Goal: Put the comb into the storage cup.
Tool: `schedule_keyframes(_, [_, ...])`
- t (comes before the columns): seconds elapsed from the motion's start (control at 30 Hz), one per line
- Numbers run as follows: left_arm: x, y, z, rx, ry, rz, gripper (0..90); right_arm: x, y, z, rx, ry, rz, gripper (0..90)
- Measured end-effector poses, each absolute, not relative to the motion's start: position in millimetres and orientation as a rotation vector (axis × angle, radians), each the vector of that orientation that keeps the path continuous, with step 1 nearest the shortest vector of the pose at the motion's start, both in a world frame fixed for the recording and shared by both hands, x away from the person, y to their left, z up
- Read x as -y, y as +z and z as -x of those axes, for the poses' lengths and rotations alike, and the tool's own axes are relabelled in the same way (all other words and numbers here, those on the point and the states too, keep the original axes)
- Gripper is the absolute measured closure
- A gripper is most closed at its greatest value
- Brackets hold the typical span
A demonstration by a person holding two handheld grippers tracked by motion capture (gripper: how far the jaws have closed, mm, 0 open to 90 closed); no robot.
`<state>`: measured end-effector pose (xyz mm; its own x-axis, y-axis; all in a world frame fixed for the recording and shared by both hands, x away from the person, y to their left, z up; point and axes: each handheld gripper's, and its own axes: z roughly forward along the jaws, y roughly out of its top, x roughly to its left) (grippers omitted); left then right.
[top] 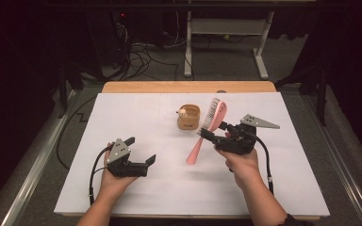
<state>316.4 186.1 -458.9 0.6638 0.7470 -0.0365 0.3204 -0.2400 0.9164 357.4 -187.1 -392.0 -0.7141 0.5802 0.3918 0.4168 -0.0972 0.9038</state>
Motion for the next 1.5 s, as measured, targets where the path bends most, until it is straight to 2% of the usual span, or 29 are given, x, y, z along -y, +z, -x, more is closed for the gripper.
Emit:
schedule_keyframes(0.63, [-192,-459,-319,-0.821,0.463,-1.837,0.0,203,-385,-361,-1.96,1.834,-1.083,19.9])
schedule_keyframes(1.5, [-193,-457,-321,-0.788,0.477,-1.804,0.0,212,-377,-365,-1.885,1.726,-1.053,19.8])
